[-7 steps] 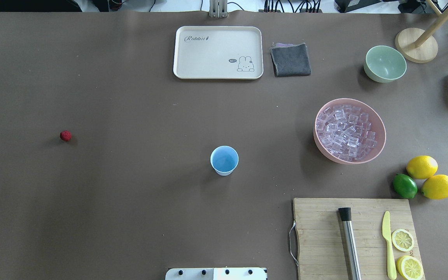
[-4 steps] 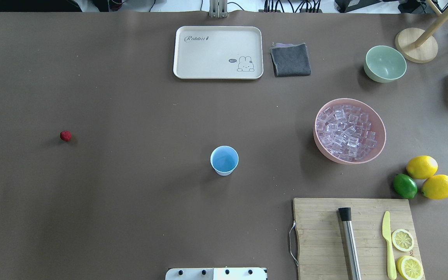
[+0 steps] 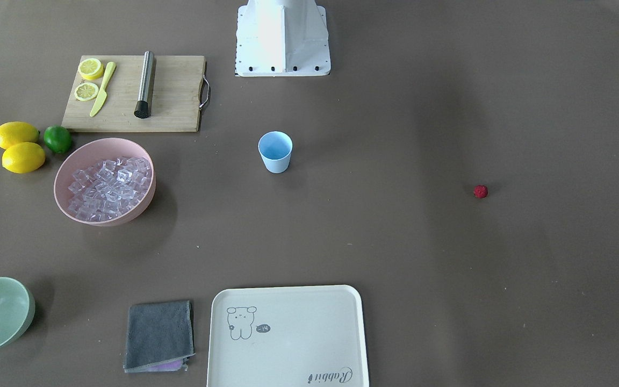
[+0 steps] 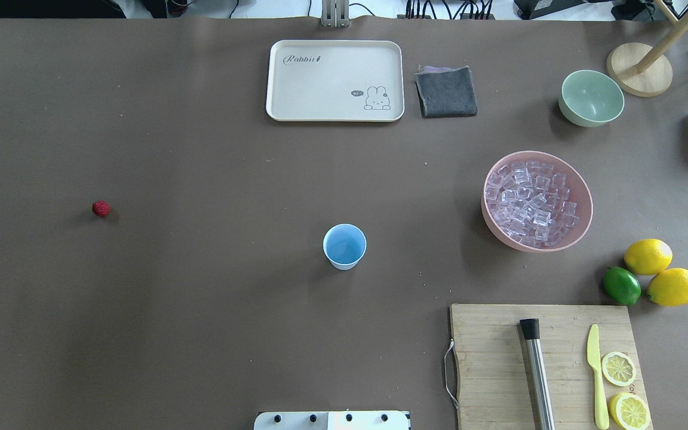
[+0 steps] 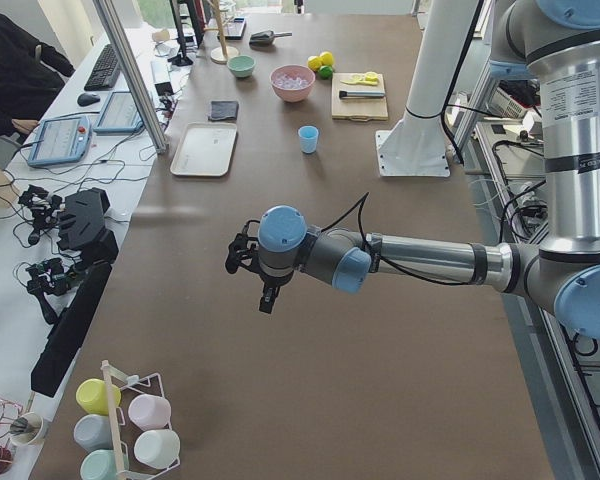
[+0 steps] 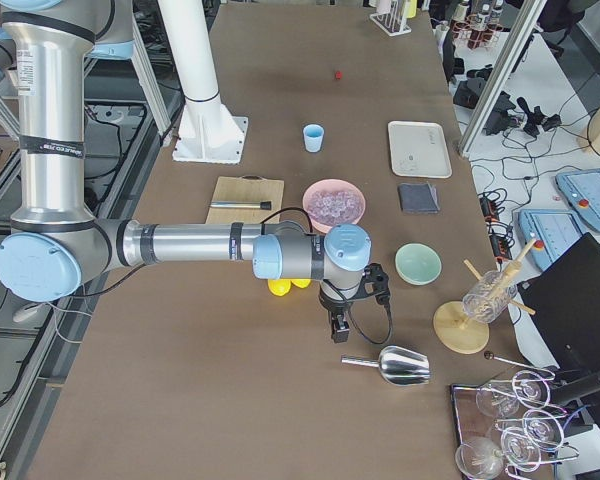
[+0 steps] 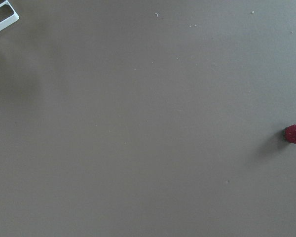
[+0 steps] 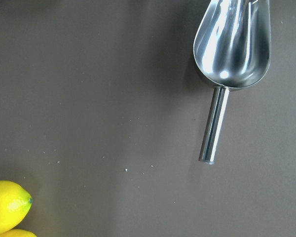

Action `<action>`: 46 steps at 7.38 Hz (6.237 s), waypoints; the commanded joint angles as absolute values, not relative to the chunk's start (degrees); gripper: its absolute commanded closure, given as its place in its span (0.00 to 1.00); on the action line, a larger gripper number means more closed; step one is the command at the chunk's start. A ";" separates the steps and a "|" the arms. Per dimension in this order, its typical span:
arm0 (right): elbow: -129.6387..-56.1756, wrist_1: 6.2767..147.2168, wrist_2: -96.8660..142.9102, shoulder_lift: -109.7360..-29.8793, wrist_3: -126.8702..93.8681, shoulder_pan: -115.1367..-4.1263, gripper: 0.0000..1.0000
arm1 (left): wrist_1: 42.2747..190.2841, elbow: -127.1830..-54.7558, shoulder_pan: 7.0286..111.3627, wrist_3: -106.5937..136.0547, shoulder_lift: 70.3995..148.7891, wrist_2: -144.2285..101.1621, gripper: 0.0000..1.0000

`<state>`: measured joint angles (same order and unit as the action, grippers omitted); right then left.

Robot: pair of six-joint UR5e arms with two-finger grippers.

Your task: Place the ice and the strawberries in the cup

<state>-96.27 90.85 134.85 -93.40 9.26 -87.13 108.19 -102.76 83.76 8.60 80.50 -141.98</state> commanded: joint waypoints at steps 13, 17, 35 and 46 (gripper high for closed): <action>-110.93 74.97 122.01 -82.89 -70.39 -48.98 0.10 | 110.13 -99.84 81.91 8.53 80.69 -140.19 0.02; -109.61 74.88 121.12 -81.66 -70.66 -45.62 0.40 | 111.43 -99.93 81.91 8.61 80.42 -140.19 0.02; -106.34 75.14 119.44 -79.28 -69.52 -45.16 1.00 | 113.03 -99.67 81.91 9.84 79.54 -140.45 0.02; -109.09 90.32 106.02 -55.06 -85.58 -28.06 1.00 | 114.08 -99.14 81.83 10.02 80.07 -140.71 0.03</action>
<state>-110.67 87.65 108.80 -59.85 -82.53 -31.69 114.06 -99.22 81.83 10.00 80.06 -140.71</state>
